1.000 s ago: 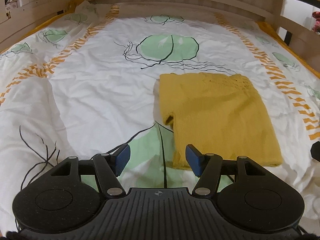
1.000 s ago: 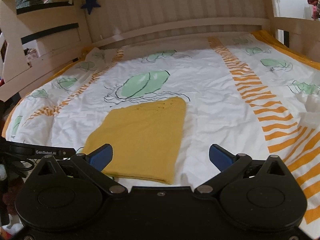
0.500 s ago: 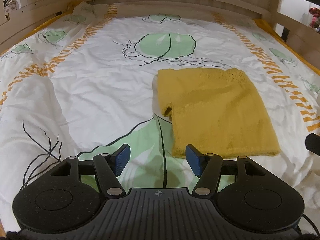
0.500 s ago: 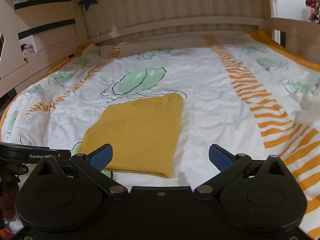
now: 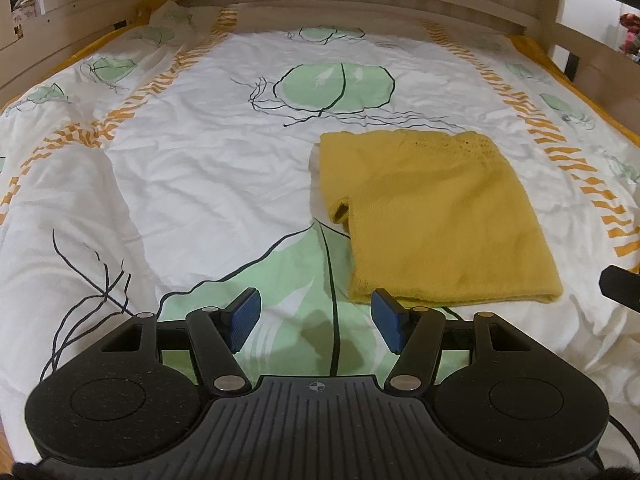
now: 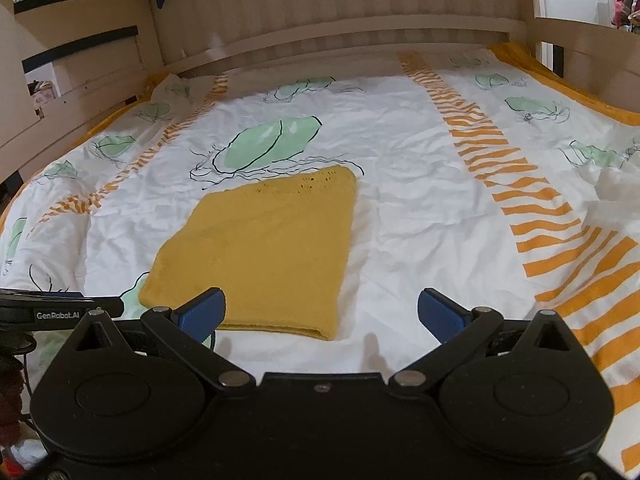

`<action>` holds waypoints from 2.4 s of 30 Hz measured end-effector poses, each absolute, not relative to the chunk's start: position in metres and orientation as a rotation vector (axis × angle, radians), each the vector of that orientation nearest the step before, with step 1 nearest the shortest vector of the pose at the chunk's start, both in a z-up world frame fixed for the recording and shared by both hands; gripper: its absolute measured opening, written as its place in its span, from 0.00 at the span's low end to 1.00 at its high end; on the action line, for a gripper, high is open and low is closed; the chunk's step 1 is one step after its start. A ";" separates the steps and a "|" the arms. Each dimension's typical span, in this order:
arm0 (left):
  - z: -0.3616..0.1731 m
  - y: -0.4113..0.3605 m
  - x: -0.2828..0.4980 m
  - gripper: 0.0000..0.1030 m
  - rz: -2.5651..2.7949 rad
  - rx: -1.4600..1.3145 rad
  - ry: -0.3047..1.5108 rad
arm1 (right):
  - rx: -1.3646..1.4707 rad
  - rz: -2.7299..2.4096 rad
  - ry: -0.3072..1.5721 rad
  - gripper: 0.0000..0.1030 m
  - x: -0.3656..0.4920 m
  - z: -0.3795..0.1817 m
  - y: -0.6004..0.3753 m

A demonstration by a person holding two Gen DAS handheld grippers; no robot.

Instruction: Fold small clothes

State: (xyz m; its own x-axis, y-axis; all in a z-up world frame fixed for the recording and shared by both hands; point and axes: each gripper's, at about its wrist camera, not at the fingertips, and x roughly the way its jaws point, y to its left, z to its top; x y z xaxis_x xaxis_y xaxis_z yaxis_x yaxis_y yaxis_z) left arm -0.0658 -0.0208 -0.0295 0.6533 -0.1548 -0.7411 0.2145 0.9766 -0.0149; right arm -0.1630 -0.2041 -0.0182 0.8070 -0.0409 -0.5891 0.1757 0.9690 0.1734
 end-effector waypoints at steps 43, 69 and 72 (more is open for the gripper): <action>-0.033 -0.022 -0.065 0.58 -0.217 0.092 0.855 | 0.236 -0.117 0.656 0.99 -0.156 -0.023 -0.203; -0.034 -0.025 -0.066 0.57 -0.224 0.096 0.858 | 0.239 -0.114 0.662 0.99 -0.155 -0.025 -0.204; -0.035 -0.025 -0.066 0.57 -0.222 0.097 0.858 | 0.239 -0.115 0.663 0.99 -0.155 -0.025 -0.204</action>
